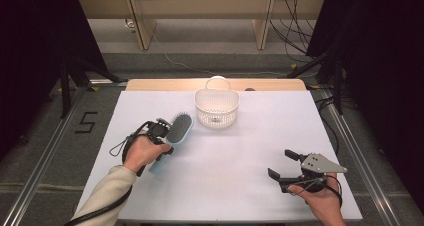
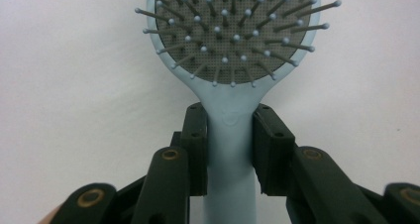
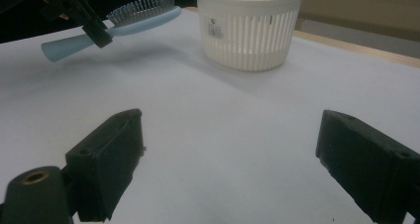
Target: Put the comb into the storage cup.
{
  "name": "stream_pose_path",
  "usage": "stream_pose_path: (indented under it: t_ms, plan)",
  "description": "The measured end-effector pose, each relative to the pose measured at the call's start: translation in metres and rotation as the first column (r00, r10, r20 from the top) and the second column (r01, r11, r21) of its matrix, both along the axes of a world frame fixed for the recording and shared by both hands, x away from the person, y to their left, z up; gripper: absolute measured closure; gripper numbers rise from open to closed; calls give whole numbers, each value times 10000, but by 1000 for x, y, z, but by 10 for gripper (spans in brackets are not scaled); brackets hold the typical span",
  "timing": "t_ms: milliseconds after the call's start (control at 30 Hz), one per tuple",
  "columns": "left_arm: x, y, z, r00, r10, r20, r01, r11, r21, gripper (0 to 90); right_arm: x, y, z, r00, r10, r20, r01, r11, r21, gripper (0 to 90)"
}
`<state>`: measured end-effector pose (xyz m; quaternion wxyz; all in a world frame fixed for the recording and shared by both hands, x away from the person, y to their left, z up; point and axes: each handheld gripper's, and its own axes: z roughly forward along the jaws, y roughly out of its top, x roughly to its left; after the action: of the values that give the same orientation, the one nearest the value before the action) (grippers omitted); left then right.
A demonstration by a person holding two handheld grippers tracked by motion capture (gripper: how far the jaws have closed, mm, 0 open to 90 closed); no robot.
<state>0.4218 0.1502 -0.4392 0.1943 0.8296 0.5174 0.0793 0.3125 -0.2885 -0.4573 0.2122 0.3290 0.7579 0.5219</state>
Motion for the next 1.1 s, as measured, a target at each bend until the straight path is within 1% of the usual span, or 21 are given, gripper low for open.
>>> stream_pose_path:
  t_ms: [300, 567, 600, 667, 700, 900, 967, 1000, 1100]
  plan:
    - [0, 1, 3, 9997, 35, 239, -32, 9999, -111, 700, -1, -1, 0, 10000, -20, 20, 20, 10000, -11, 120]
    - [1, 2, 4, 9993, -92, 364, 96, 9999, -93, 700, -1, -1, 0, 10000, -46, 27, 46, 10000, 26, 120]
    - [0, 2, 5, 9987, -178, 469, 178, 9998, 16, 700, -1, -1, 0, 10000, -50, 15, 50, 10000, 26, 119]
    - [0, 2, 5, 9984, -203, 535, 200, 9998, 50, 700, -1, -2, 0, 10000, -58, 16, 58, 10000, 32, 119]
    - [0, 2, 5, 9978, -221, 630, 215, 9997, 105, 700, -1, -2, 0, 10000, -75, 20, 75, 10000, 42, 119]
    - [0, 2, 6, 9956, -377, 859, 363, 9992, 175, 699, -2, -2, 0, 10000, -93, 5, 93, 10000, 21, 118]
    - [0, 3, 7, 9950, -390, 918, 377, 9992, 153, 700, -2, -2, 0, 10000, -94, 11, 94, 10000, 30, 118]
    - [0, 3, 8, 9946, -374, 972, 369, 9993, 72, 700, -2, -2, 0, 10000, -90, 16, 90, 10000, 40, 118]
    - [1, 4, 9, 9937, -367, 1057, 361, 9993, 78, 700, -2, -2, 0, 10000, -86, -2, 86, 10000, 28, 117]
